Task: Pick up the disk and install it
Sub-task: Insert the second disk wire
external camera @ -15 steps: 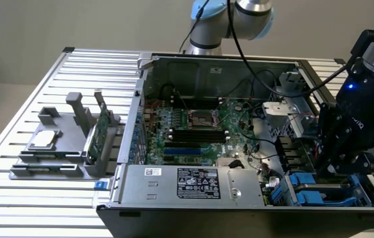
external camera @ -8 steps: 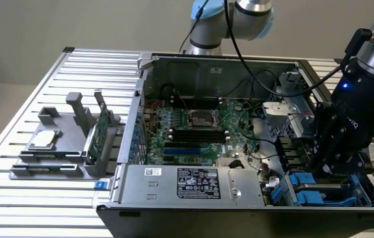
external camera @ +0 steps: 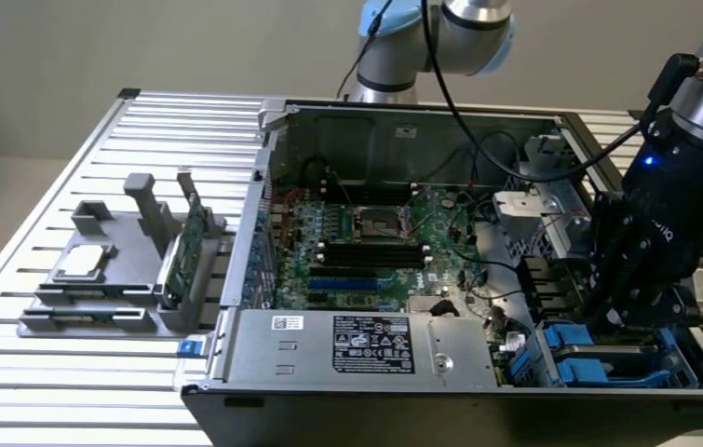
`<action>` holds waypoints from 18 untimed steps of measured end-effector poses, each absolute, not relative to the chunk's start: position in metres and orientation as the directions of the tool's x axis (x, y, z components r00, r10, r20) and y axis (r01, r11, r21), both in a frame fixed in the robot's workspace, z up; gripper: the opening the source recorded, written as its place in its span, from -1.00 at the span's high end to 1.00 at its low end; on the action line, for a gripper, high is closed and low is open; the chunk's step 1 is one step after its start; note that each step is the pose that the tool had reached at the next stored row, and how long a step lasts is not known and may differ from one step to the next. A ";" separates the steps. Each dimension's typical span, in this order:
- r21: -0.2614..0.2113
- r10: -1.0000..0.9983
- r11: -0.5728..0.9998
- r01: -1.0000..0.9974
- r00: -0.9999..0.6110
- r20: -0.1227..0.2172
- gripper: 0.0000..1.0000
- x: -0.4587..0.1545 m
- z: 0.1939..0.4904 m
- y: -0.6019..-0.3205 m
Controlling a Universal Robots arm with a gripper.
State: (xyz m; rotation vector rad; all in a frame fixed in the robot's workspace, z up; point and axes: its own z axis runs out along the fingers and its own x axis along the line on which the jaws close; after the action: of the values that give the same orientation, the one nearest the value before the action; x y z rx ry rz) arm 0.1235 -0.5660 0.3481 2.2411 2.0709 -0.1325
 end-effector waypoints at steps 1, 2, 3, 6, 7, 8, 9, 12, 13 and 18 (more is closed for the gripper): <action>0.005 0.989 -0.078 0.997 0.079 -0.123 0.51 0.124 0.348 -0.566; 0.005 0.989 -0.078 0.997 0.079 -0.123 0.51 0.124 0.348 -0.566; 0.005 0.989 -0.079 0.997 0.079 -0.123 0.51 0.124 0.348 -0.566; 0.005 0.989 -0.078 0.997 0.079 -0.123 0.51 0.124 0.349 -0.563; 0.005 0.989 -0.078 0.997 0.079 -0.123 0.51 0.124 0.350 -0.562; 0.005 0.989 -0.078 0.997 0.079 -0.123 0.51 0.124 0.351 -0.561; 0.005 0.989 -0.079 0.997 0.079 -0.123 0.51 0.124 0.353 -0.560; 0.005 0.989 -0.079 0.997 0.079 -0.123 0.51 0.124 0.362 -0.557; 0.005 0.989 -0.079 0.997 0.079 -0.123 0.51 0.124 0.364 -0.557; 0.005 0.989 -0.078 0.997 0.078 -0.123 0.51 0.125 0.373 -0.553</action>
State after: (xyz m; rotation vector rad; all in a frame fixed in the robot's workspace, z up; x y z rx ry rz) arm 0.1254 -0.5534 0.3729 2.2407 2.0706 -0.1332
